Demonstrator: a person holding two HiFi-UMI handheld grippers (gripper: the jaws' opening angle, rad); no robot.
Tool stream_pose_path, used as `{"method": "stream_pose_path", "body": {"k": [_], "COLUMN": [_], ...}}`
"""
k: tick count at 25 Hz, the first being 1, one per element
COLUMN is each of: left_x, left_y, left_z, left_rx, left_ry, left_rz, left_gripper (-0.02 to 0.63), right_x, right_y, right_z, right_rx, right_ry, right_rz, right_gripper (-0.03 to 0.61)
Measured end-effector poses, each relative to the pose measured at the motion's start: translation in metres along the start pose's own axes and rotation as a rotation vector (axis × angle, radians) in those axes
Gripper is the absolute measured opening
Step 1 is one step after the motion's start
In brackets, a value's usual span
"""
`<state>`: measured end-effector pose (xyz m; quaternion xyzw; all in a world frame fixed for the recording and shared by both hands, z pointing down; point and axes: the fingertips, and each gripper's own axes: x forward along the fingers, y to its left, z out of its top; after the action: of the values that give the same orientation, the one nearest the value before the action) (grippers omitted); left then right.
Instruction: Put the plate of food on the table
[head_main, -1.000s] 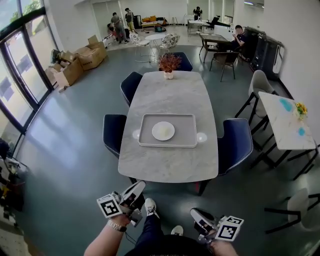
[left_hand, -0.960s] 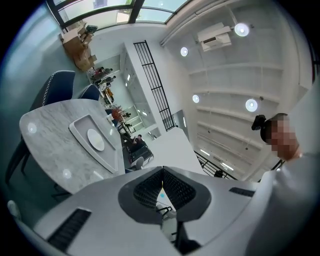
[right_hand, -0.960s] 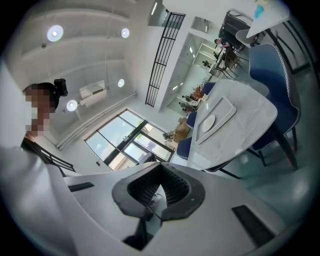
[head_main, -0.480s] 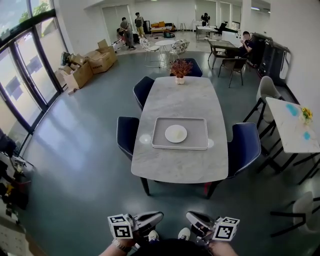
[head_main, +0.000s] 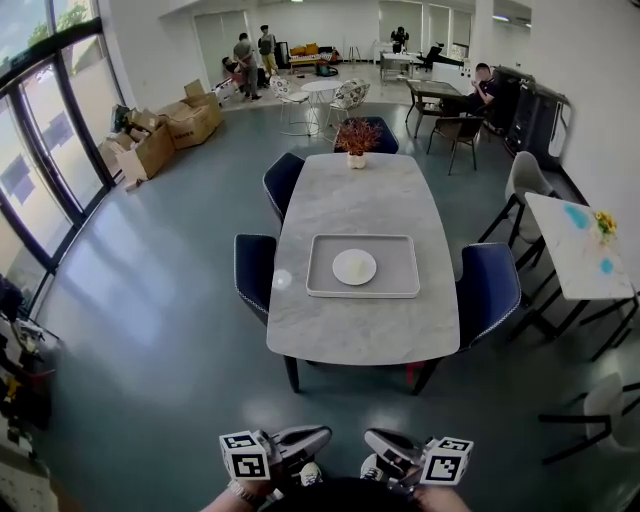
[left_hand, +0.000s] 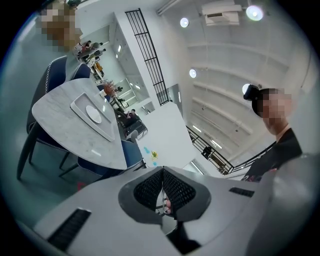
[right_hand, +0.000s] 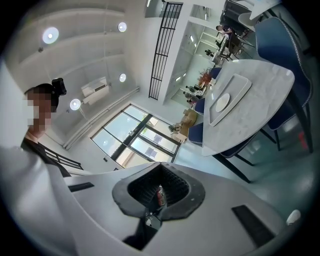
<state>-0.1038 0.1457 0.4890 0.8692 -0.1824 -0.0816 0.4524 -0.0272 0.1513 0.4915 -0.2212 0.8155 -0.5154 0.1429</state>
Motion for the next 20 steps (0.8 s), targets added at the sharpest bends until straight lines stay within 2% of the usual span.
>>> {"method": "stream_pose_path", "body": {"k": [4,7,20], "left_x": [-0.002,-0.006,-0.013], "left_y": [0.000,0.001,-0.005], "left_z": [-0.005,-0.006,-0.009], "left_rx": [-0.021,-0.026,0.020], "left_ry": [0.019,0.015,0.017], "left_rz": [-0.021,-0.012,-0.012], "left_gripper": [0.009,0.009,0.009], "right_x": [0.005,0.007,0.013], "right_y": [0.000,0.002,0.006], "right_z": [-0.007,-0.007,-0.013], "right_rx": [0.014,-0.017,-0.001], "right_ry": [-0.006,-0.003,0.002], "right_rz": [0.002,-0.015,0.000], "right_gripper": [0.011,0.011,0.011]}}
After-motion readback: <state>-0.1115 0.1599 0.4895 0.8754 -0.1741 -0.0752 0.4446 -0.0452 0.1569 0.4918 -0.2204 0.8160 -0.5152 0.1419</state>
